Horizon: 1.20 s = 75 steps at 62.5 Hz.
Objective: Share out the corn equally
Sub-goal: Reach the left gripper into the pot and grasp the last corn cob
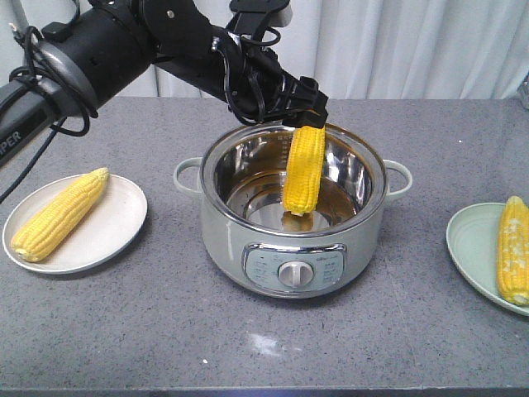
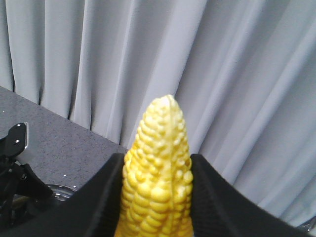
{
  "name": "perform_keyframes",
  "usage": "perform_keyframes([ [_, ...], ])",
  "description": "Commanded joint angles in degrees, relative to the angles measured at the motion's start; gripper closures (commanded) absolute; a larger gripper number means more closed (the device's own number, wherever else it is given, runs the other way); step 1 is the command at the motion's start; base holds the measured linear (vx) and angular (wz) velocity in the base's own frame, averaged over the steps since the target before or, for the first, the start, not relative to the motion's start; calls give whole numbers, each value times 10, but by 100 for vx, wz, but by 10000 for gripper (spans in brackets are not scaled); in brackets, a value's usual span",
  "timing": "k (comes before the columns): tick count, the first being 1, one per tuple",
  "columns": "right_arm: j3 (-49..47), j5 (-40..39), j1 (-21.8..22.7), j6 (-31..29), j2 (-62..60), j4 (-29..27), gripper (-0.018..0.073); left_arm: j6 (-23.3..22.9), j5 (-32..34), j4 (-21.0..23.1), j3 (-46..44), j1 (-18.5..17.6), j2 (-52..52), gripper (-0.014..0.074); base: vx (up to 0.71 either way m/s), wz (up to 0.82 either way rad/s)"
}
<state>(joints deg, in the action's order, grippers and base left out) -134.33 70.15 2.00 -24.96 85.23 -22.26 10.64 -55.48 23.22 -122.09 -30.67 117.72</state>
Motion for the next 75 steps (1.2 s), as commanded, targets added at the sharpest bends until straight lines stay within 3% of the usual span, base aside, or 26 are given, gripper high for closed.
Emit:
perform_keyframes([
  [1, -11, -42, 5, 3, -14, -4, 459, -7, 30, 11, -18, -4, -21, 71, 0, 0],
  [75, -11, -37, 5, 9, -14, -4, 459, -32, 64, 26, -18, -4, 8, 50, 0, 0],
])
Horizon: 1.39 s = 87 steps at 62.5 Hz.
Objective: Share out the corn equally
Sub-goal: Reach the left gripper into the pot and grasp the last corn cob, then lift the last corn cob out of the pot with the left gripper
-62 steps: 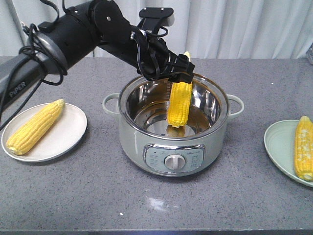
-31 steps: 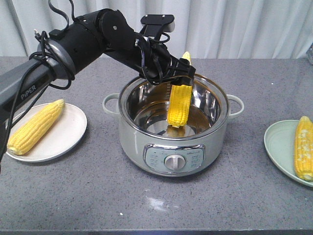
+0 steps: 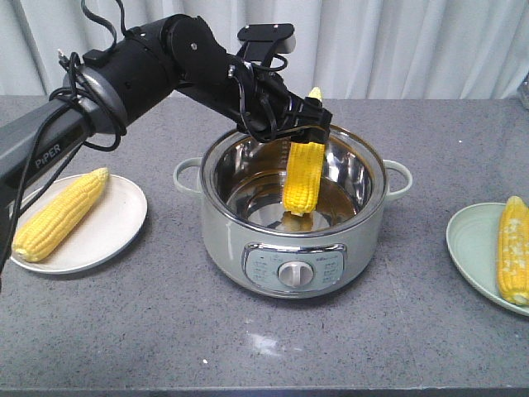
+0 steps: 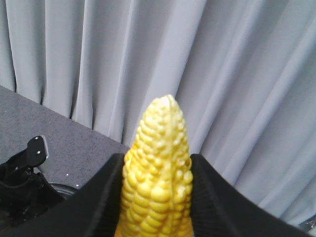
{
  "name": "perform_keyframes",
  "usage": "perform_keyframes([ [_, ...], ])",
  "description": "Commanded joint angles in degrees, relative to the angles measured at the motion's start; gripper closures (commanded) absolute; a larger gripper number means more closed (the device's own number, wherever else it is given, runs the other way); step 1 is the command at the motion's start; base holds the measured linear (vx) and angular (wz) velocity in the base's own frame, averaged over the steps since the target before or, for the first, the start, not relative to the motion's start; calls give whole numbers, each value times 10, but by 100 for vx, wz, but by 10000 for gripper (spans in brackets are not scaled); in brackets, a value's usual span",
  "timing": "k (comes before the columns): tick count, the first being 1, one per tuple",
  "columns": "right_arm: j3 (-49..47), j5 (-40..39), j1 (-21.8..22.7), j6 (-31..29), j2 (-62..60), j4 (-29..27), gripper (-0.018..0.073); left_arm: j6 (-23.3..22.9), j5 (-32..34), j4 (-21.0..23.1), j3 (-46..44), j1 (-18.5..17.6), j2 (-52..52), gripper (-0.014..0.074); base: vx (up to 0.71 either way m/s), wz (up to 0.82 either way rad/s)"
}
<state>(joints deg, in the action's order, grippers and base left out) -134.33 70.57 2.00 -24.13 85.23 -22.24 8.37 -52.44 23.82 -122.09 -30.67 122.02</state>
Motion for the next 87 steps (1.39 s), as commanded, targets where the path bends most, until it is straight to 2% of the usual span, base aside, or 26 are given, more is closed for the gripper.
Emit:
perform_keyframes([
  [1, -11, -42, 5, 1, -14, -4, 459, -9, 34, 20, -18, -4, -35, 48, 0, 0],
  [49, -11, -42, 5, 3, -14, -4, 459, -14, 36, 21, -16, -4, -32, 38, 0, 0],
  [62, -11, -41, 5, 3, -14, -4, 459, -14, 35, 54, -16, -4, -13, 38, 0, 0],
  [87, -11, -38, 5, 3, -14, 6, 459, -13, 35, 66, -16, -4, 15, 42, 0, 0],
])
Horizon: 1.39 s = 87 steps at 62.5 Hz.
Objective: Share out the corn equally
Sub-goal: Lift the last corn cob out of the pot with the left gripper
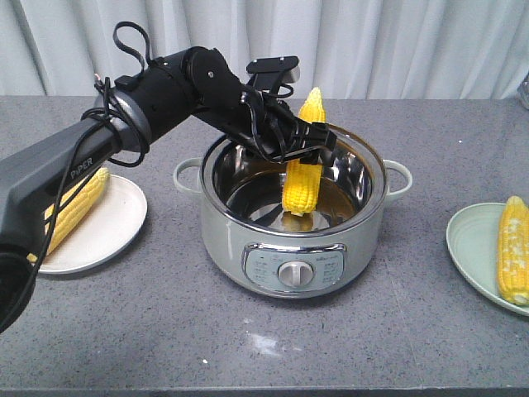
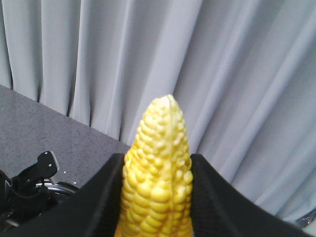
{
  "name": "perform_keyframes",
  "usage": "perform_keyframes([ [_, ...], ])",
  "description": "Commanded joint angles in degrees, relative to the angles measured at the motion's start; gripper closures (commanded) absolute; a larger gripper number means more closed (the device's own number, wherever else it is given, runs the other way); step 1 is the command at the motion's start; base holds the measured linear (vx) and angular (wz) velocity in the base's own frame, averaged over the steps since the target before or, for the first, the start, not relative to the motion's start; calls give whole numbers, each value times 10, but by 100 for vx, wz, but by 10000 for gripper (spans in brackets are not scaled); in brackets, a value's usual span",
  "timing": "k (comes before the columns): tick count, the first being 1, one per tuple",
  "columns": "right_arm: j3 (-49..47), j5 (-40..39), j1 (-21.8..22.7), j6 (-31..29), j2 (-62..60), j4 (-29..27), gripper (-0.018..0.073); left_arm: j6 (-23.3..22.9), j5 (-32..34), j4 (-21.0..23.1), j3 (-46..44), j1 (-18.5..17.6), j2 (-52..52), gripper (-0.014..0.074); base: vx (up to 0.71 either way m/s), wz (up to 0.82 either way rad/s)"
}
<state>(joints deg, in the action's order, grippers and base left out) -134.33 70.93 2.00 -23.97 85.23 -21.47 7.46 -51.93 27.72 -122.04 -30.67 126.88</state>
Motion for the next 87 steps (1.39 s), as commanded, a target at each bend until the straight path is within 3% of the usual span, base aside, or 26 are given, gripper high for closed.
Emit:
perform_keyframes([
  [1, -11, -41, 5, 1, -14, -2, 459, -4, 30, 27, -16, -4, -34, 43, 0, 0],
  [13, -11, -42, 5, 1, -14, -1, 459, -4, 25, 27, -16, -4, -34, 135, 0, 0],
  [35, -11, -41, 5, 1, -14, -2, 459, -4, -2, 27, -22, -4, -34, 607, 0, 0],
  [53, -11, -39, 5, 1, -14, -2, 459, -4, -50, 23, -104, -2, -60, 605, 0, 0],
  [62, -11, -31, 5, 23, -14, -6, 459, -4, -99, 1, -160, -1, -95, 605, 0, 0],
  [74, -6, 8, 5, 40, -10, -25, 459, -5, -200, -78, -190, -1, -155, 605, 0, 0],
  [79, -6, 22, 5, 42, -6, -55, 459, -29, -201, -129, -180, -1, -186, 605, 0, 0],
  [87, -6, 28, 4, 46, -1, -109, 459, -49, -201, -170, -173, -1, -228, 604, 0, 0],
])
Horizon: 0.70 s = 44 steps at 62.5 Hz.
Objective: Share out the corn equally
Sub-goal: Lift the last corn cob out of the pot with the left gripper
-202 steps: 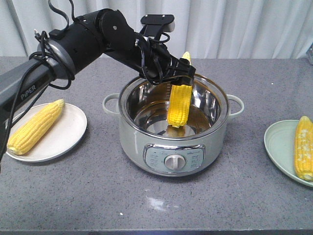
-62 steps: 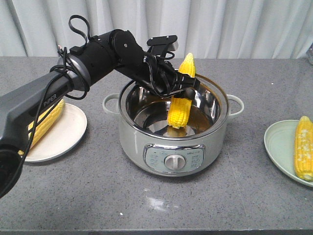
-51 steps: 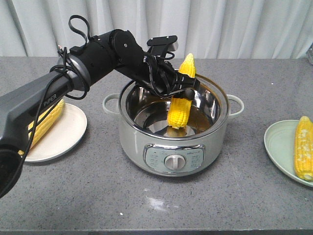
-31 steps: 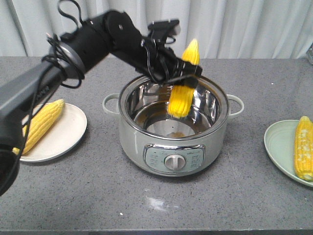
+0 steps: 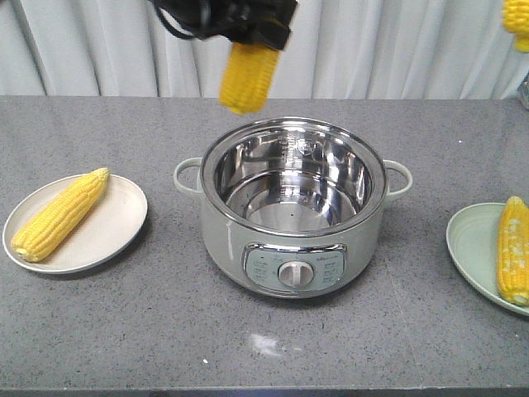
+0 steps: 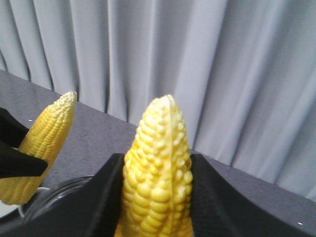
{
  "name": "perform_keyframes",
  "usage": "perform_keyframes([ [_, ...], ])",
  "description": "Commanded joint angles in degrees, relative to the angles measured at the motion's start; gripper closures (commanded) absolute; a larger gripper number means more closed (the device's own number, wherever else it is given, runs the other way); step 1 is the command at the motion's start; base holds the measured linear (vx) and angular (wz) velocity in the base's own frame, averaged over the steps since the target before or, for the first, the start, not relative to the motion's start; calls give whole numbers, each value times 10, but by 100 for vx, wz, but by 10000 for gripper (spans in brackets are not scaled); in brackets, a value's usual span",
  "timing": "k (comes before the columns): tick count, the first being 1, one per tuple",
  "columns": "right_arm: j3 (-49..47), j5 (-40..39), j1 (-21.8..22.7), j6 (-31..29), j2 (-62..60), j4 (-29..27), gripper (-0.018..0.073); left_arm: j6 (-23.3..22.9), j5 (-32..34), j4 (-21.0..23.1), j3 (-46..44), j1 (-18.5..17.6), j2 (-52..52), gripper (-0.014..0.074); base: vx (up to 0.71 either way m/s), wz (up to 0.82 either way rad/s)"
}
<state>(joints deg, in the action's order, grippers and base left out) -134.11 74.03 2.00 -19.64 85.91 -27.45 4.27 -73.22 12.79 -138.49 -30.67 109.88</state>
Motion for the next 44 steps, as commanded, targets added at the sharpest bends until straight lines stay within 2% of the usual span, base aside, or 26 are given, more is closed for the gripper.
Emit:
perform_keyframes([
  [1, -6, -3, 3, 3, -7, -55, 459, -17, 12, -24, -8, -1, -63, 604, 0, 0],
  [11, 41, -3, 3, 16, -7, -94, 459, -17, 12, -51, -8, -1, -110, 604, 0, 0],
  [22, 114, -3, 3, 7, -7, -111, 459, -24, 12, -87, 9, -1, -149, 604, 0, 0],
  [37, 172, -4, 3, -9, -7, -111, 459, -31, 13, -152, 165, -1, -229, 604, 0, 0],
  [44, 171, -7, 3, -15, -7, -111, 459, -31, 13, -165, 215, -1, -253, 604, 0, 0],
])
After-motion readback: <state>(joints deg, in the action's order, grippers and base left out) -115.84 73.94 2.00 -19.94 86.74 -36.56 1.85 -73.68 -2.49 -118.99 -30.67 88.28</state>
